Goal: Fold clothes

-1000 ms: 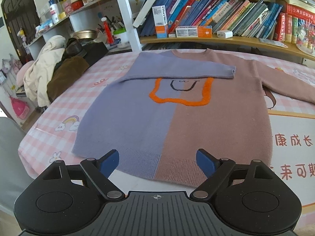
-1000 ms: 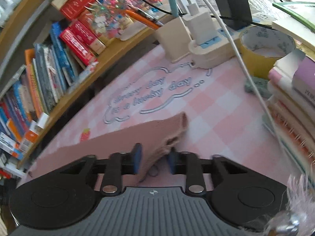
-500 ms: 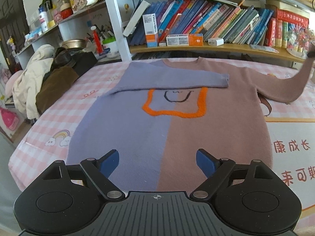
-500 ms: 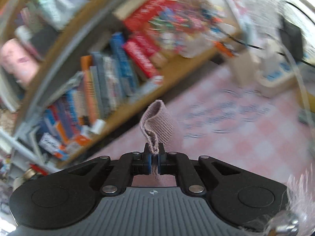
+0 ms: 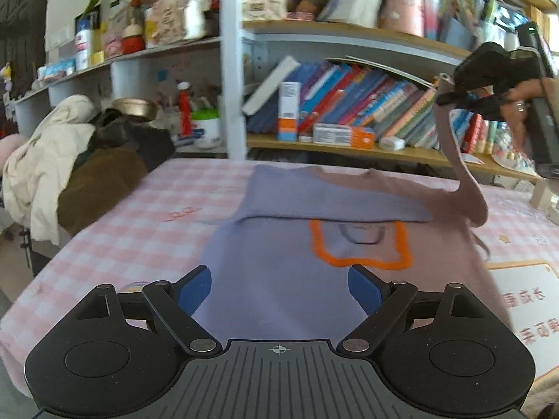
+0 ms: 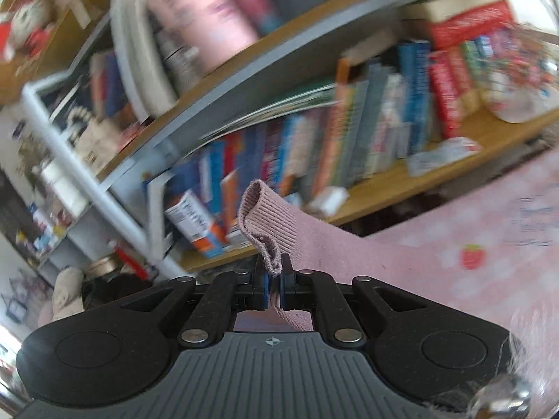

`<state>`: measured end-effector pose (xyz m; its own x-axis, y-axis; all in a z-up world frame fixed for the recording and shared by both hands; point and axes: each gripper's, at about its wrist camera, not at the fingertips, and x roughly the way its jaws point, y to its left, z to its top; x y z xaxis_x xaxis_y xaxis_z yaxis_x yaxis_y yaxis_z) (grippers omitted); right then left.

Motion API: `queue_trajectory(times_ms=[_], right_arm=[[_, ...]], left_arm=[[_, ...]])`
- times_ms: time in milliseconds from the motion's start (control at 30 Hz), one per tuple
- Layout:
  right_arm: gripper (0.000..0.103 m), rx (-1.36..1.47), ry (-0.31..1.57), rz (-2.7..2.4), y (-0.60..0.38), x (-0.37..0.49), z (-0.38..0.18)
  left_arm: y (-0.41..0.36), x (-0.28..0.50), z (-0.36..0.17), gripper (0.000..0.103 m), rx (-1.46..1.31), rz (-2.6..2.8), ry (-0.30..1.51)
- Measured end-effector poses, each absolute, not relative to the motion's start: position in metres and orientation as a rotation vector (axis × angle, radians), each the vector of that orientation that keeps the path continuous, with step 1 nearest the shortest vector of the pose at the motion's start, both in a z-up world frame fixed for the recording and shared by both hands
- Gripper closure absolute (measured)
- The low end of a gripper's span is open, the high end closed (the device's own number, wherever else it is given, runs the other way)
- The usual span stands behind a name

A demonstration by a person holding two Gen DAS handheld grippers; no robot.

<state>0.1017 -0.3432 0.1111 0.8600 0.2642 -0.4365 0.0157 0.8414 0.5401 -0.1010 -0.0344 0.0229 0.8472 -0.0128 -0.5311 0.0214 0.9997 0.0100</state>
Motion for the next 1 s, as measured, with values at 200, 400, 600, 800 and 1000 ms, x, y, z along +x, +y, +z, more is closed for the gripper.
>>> queue_trajectory(times_ms=[200, 400, 600, 800, 1000], right_arm=[[0.098, 0.517, 0.532, 0.159, -0.25, 0.128, 0.099], [0.098, 0.463, 0.581, 0.117, -0.197, 0.151, 0.075], [0.098, 0.427, 0.646, 0.099, -0.174, 0.161, 0.052], [0.073, 0.423, 0.707, 0.112, -0.163, 0.162, 0.034], [0.055, 0.412, 0.724, 0.106, -0.185, 0.119, 0.031]], left_arm=[[0.03, -0.1, 0.024, 0.015, -0.017, 0.019, 0.556], [0.068, -0.095, 0.025, 0.015, -0.029, 0.035, 0.554], [0.082, -0.092, 0.023, 0.015, -0.027, 0.026, 0.554], [0.089, -0.086, 0.023, 0.015, -0.024, 0.017, 0.548], [0.085, -0.075, 0.02, 0.015, -0.023, -0.015, 0.561]])
